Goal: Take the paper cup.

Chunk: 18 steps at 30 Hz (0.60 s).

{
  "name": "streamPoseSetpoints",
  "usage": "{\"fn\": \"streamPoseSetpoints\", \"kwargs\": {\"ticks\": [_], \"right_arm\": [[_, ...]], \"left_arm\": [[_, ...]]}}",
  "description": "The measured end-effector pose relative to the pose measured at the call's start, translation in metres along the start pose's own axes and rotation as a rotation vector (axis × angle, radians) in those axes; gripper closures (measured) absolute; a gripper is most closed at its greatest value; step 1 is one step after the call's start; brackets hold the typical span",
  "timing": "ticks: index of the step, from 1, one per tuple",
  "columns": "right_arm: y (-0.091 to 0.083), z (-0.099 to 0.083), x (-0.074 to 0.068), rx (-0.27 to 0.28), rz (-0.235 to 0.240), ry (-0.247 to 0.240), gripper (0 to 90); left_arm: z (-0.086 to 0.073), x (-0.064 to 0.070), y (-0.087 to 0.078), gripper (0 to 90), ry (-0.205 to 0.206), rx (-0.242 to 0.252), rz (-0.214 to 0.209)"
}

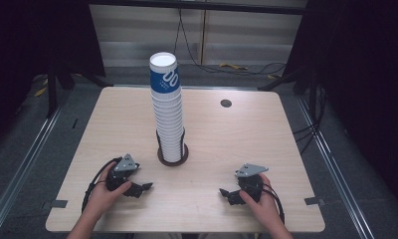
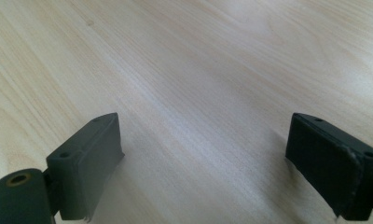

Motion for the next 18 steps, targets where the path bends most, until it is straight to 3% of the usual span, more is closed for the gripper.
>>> {"fn": "streamPoseSetpoints", "kwargs": {"ticks": [8, 13, 18], "right_arm": [[0.000, 0.000, 0.000, 0.000, -0.001, 0.002, 10.0], [-0.002, 0.001, 0.001, -0.010, -0.005, 0.021, 13.2], [-0.011, 0.009, 0.002, 0.001, 0.034, 0.059, 13.2]], "left_arm": [[0.000, 0.000, 0.000, 10.3, 0.003, 0.001, -0.002], [0.001, 0.000, -0.003, 13.7, -0.022, -0.020, -0.007], [0.001, -0.001, -0.008, 16.3, -0.033, -0.032, -0.021]]}}
Point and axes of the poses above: each handheld gripper's, and its own axes: y roughly forward along the jaws, z roughly out of its top, x roughly to its right, the point moved 7 cm from there along y, roughly forward along the jaws, and after that the axes turned 11 degrees about y, right-handed, at the moved point
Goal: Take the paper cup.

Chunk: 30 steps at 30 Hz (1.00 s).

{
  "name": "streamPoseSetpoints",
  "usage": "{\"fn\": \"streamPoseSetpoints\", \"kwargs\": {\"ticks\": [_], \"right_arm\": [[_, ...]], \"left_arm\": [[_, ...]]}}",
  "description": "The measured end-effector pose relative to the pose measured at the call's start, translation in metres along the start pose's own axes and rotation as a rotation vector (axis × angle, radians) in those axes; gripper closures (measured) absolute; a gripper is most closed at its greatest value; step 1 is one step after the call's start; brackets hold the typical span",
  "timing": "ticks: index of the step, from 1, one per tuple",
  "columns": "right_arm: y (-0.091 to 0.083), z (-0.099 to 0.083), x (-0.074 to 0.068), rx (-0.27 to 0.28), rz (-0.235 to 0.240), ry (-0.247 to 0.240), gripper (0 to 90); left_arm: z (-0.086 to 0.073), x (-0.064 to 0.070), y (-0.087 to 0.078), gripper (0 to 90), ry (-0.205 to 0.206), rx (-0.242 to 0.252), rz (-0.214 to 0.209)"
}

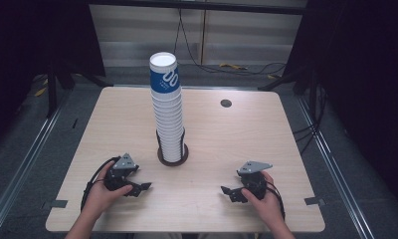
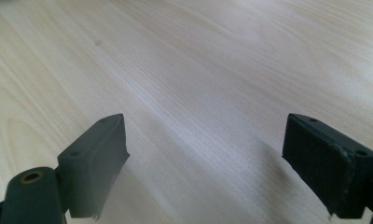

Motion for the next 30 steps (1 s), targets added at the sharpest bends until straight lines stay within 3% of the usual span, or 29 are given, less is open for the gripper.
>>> {"fn": "streamPoseSetpoints", "kwargs": {"ticks": [4, 7, 14, 16, 20, 27, 30], "right_arm": [[-0.009, 0.006, 0.003, 0.005, 0.005, -0.017, 13.2], [-0.014, 0.012, 0.006, 0.022, 0.011, 0.002, 13.3], [-0.021, 0.023, 0.005, 0.033, 0.028, 0.007, 13.2], [-0.022, 0.026, 0.005, 0.035, 0.031, 0.000, 13.3], [-0.026, 0.035, 0.003, 0.028, 0.036, -0.011, 13.3], [-0.029, 0.047, -0.001, 0.033, 0.051, -0.028, 13.3], [-0.028, 0.049, -0.001, 0.032, 0.046, -0.024, 13.3]], "left_arm": [[0.006, -0.001, -0.007, 16.3, -0.037, 0.020, -0.021], [0.012, -0.003, -0.013, 15.9, -0.057, 0.038, -0.023], [0.034, -0.003, -0.028, 15.9, -0.048, 0.088, -0.037], [0.038, -0.001, -0.029, 15.9, -0.056, 0.091, -0.058], [0.043, -0.004, -0.032, 15.9, -0.034, 0.072, -0.049], [0.052, -0.008, -0.039, 15.9, -0.072, 0.061, -0.067], [0.057, -0.010, -0.043, 15.9, -0.067, 0.070, -0.071]]}}
Point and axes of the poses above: each handheld gripper's, and its own axes: y roughly forward along the jaws, z roughly out of its top, x roughly to its right, the point moved 7 cm from there along y, roughly forward along the jaws, and after that the axes turned 11 degrees about y, right-handed, at the moved point
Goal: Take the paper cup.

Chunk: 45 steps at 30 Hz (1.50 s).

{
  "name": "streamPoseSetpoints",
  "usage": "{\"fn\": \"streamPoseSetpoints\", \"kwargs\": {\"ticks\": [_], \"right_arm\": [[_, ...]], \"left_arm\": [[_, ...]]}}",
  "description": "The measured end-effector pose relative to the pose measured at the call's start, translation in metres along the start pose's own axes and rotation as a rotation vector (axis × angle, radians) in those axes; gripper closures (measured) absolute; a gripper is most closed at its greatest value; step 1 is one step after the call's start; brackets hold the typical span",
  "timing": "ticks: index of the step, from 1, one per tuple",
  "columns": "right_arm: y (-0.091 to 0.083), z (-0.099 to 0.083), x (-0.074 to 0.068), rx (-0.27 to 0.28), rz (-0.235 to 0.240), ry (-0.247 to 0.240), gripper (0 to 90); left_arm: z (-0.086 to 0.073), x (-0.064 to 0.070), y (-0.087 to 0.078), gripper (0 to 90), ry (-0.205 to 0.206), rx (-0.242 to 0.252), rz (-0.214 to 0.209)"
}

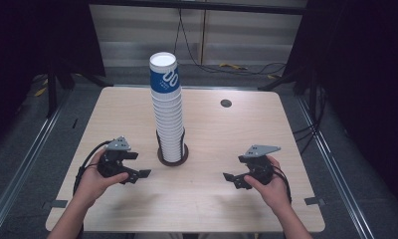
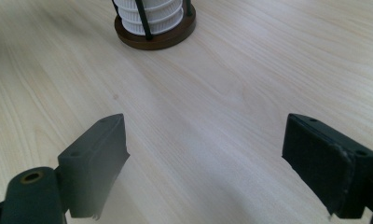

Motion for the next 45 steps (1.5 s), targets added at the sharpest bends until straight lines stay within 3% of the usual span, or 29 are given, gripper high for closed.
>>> {"fn": "streamPoseSetpoints", "kwargs": {"ticks": [9, 19, 45], "right_arm": [[0.001, 0.007, -0.002, -0.014, 0.005, -0.010, 13.3], [-0.001, 0.015, 0.000, -0.021, 0.010, -0.014, 13.4], [-0.005, 0.034, -0.002, -0.019, 0.021, -0.019, 13.4]], "left_arm": [[0.012, -0.003, -0.005, 15.9, -0.017, -0.021, -0.010], [0.023, -0.007, -0.011, 15.9, -0.009, -0.041, -0.018], [0.054, -0.014, -0.019, 16.4, -0.002, -0.032, -0.030]]}}
Point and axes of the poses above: each handheld gripper's, and its own axes: y roughly forward along the jaws, z roughly out of its top, x roughly to its right, the point moved 7 cm from there along y, roughly forward along the jaws, and after that the axes turned 11 degrees about y, right-handed, at the moved point
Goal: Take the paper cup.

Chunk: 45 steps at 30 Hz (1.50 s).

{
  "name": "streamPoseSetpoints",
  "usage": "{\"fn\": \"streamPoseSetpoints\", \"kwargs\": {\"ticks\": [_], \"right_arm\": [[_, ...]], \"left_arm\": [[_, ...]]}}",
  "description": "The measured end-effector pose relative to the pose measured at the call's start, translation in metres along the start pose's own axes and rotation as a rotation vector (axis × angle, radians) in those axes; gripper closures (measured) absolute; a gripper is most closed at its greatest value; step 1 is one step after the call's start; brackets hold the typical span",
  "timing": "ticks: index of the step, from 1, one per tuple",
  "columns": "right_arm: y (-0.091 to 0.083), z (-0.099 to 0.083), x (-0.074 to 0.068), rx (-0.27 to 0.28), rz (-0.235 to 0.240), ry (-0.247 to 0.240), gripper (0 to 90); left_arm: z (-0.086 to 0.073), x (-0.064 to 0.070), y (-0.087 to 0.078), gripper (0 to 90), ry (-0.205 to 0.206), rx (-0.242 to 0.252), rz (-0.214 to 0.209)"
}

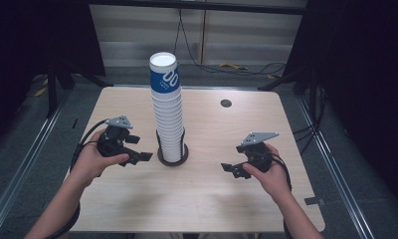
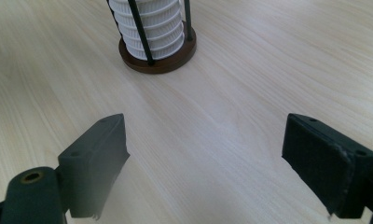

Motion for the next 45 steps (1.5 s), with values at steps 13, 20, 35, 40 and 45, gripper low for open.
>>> {"fn": "streamPoseSetpoints", "kwargs": {"ticks": [13, 20, 35, 40, 45], "right_arm": [[0.001, 0.002, 0.000, -0.004, 0.007, -0.003, 13.4], [0.002, 0.004, -0.001, -0.013, 0.010, -0.006, 13.5], [0.005, 0.005, -0.004, -0.039, 0.016, -0.027, 13.5], [0.004, 0.006, -0.004, -0.035, 0.023, -0.025, 13.6], [0.004, 0.008, -0.004, -0.031, 0.020, -0.024, 13.6]], "left_arm": [[0.014, -0.006, -0.004, 16.4, -0.002, 0.027, 0.010], [0.021, -0.009, -0.007, 16.4, -0.002, 0.038, 0.013], [0.036, -0.013, -0.014, 16.4, 0.012, 0.060, 0.021], [0.043, -0.013, -0.019, 16.4, 0.023, 0.074, 0.021], [0.049, -0.012, -0.020, 16.4, 0.024, 0.073, 0.017]]}}
Point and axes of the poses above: each handheld gripper's, and its own axes: y roughly forward along the jaws, z roughly out of its top, x roughly to its right, the point moved 7 cm from there along y, roughly forward along the jaws, and after that the axes turned 11 degrees about y, right-handed, at the moved point
